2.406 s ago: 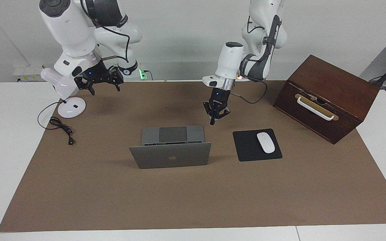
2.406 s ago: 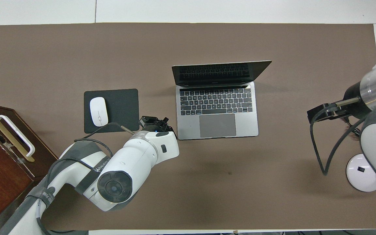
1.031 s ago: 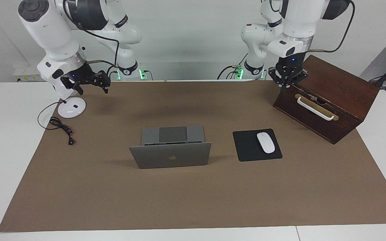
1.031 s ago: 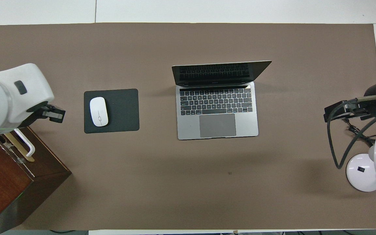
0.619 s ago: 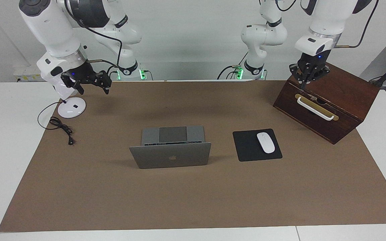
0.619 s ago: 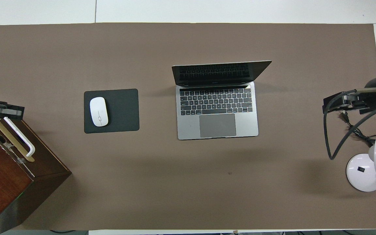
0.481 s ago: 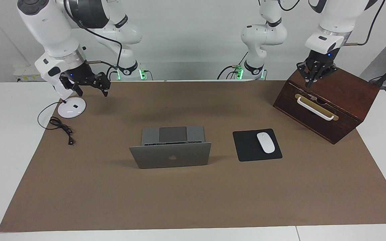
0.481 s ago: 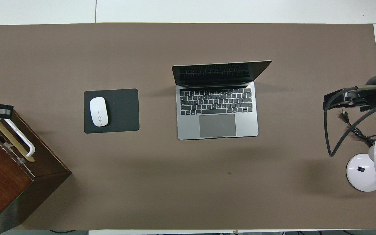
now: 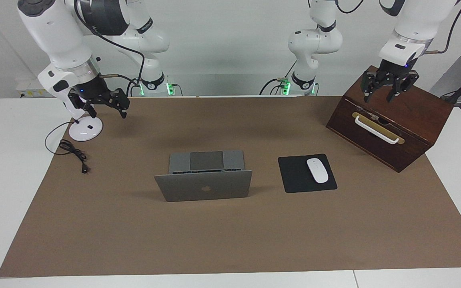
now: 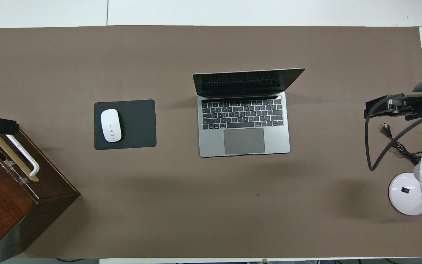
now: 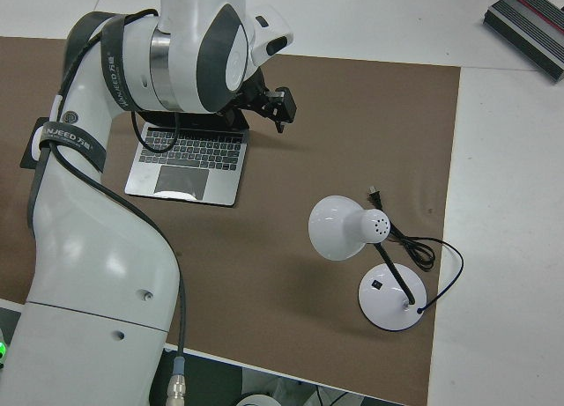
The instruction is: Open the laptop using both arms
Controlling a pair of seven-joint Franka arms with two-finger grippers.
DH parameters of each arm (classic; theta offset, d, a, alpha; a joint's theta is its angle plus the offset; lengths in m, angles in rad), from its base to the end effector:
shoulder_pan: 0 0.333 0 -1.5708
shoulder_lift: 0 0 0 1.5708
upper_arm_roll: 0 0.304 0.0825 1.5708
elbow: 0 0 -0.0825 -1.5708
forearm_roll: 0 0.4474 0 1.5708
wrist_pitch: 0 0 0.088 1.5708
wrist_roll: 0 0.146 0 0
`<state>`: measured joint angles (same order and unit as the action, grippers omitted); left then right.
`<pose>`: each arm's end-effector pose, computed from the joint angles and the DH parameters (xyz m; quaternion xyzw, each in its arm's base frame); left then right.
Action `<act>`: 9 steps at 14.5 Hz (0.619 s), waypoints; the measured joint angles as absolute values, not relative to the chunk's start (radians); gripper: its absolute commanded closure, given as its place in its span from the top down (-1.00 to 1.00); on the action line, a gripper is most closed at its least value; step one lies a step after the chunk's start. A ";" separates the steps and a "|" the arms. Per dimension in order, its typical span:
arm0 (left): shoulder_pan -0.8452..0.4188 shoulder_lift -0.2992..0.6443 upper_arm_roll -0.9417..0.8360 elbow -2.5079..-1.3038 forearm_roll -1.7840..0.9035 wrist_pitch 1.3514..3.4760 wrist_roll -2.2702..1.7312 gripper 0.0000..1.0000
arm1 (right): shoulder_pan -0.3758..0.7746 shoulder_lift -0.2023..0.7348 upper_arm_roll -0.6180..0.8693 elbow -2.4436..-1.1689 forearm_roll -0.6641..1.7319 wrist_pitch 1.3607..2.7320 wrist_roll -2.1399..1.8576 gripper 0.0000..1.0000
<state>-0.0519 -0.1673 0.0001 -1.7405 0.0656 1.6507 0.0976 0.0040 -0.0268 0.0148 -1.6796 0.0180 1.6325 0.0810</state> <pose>0.5771 -0.0208 0.5895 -0.9958 0.0759 -0.0380 0.0336 0.6118 0.0141 0.5369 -0.9994 0.0317 0.0106 0.0083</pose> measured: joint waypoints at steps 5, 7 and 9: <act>-0.052 -0.167 -0.004 -1.740 0.065 1.651 0.098 1.00 | 0.002 -0.027 0.012 -1.676 0.018 1.634 0.079 1.00; -0.052 -0.167 -0.011 -1.740 0.065 1.653 0.091 1.00 | 0.002 -0.028 0.013 -1.674 0.018 1.634 0.079 1.00; -0.052 -0.167 -0.014 -1.740 0.065 1.665 0.067 1.00 | 0.002 -0.029 0.012 -1.674 0.018 1.634 0.079 1.00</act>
<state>-0.0524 -0.1673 -0.0139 -1.7404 0.0650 1.6650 0.0666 0.0017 -0.0286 0.0121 -1.6736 0.0180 1.6342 0.0792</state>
